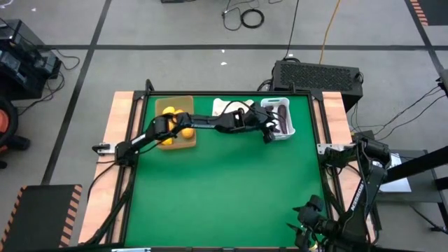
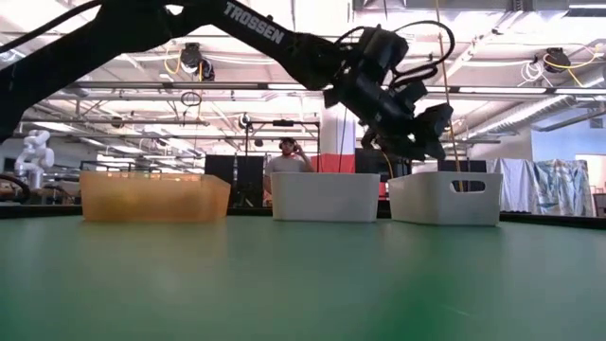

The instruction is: Sort produce into baskets

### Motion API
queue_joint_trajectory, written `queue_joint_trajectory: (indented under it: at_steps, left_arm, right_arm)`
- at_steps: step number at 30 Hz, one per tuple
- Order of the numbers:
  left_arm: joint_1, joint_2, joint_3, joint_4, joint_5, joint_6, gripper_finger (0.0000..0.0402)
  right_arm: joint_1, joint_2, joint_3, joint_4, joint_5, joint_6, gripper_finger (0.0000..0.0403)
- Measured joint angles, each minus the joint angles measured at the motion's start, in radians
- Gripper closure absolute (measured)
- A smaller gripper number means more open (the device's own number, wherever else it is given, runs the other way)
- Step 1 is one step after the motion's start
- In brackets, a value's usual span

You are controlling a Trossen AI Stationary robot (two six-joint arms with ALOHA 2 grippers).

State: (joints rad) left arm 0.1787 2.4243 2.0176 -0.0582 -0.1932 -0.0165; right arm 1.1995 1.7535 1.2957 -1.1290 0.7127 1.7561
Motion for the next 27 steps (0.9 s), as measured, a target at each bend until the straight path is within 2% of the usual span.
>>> queue_joint_trajectory:
  at_steps: [6,14,18,23,27]
  left_arm:
    - [0.0,-0.134,0.0,-0.25,-0.009,0.074,0.0185]
    - [-0.016,-0.385,0.0,-0.774,-0.155,0.13,0.0185]
    - [-0.034,-0.516,-0.012,-0.983,-0.211,0.08,0.0185]
    - [-0.062,-0.703,-0.105,-1.126,-0.255,0.015,0.0185]
    - [-0.088,-0.885,-0.286,-1.121,-0.292,-0.046,0.0185]
  right_arm:
    - [-0.017,0.0,0.0,0.001,-0.005,0.002,0.0122]
    - [-0.064,0.0,0.0,-0.075,-0.004,-0.053,0.0122]
    - [-0.114,0.0,0.0,-0.124,0.069,-0.084,0.0122]
    - [-0.18,0.0,0.0,-0.194,0.225,-0.176,0.0122]
    - [-0.221,-0.031,0.0,-0.288,0.263,-0.215,0.0122]
